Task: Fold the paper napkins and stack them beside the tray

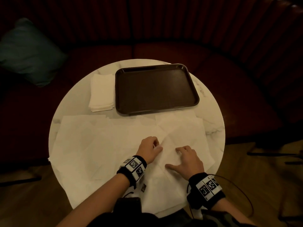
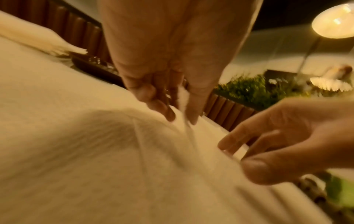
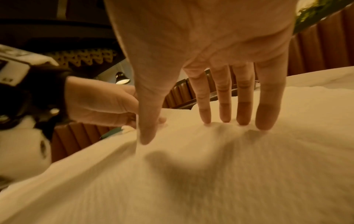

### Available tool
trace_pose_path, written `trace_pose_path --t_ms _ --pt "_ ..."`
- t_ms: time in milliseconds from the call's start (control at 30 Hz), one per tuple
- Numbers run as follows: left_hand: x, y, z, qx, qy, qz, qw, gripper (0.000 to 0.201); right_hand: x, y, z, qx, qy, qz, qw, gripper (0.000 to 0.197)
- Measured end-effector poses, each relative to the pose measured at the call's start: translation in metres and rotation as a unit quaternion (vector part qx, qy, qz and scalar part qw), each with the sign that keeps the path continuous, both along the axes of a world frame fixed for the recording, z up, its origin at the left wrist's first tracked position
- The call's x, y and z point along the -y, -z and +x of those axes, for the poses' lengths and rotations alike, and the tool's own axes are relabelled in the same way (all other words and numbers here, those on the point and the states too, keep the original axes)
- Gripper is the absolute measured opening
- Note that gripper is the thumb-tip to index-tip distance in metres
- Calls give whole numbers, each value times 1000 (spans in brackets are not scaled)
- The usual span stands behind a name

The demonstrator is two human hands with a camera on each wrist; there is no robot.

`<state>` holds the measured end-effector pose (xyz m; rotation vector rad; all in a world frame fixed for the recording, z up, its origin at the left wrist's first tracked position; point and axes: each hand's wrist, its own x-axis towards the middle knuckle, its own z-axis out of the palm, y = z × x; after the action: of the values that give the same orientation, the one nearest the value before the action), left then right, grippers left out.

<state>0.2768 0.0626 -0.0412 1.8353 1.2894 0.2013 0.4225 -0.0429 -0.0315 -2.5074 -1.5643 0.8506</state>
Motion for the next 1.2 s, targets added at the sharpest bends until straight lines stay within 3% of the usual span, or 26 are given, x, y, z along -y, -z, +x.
trace_pose_path --t_ms 67,167,267,367,433,567,667,767,900,1000,1100,1200 --pt "0 -5 0 85 -19 -76 993 12 -2 -3 8 -9 32 42 999 75" --pt "-9 -18 -3 173 -72 -204 961 12 -7 -9 18 -53 55 105 992 64" --pt "-21 -38 -9 234 -108 -303 917 15 -16 -15 17 -136 59 149 978 56" --pt "-31 -60 -23 318 -137 -380 858 14 -30 -31 12 -216 80 184 956 60" --pt "-38 -74 -33 370 -136 -406 825 12 -41 -46 5 -272 95 203 936 59" --pt "-53 -109 -52 432 -142 -398 797 17 -58 -66 -15 -336 88 226 910 56" --pt "-66 -130 -68 468 -131 -370 792 16 -70 -80 -30 -371 74 235 895 61" --pt "-75 -145 -82 488 -119 -341 795 15 -82 -95 -44 -408 58 243 878 50" --pt "-83 -158 -94 449 -108 -234 856 14 -95 -113 -57 -452 59 253 854 25" --pt "-89 -157 -101 415 -140 -164 884 17 -104 -125 -64 -459 63 252 850 13" --pt "-93 -155 -110 391 -217 -110 887 19 -114 -131 -69 -452 74 242 855 16" --pt "-92 -149 -118 340 -265 -82 899 38 -125 -136 -75 -444 84 239 859 15"
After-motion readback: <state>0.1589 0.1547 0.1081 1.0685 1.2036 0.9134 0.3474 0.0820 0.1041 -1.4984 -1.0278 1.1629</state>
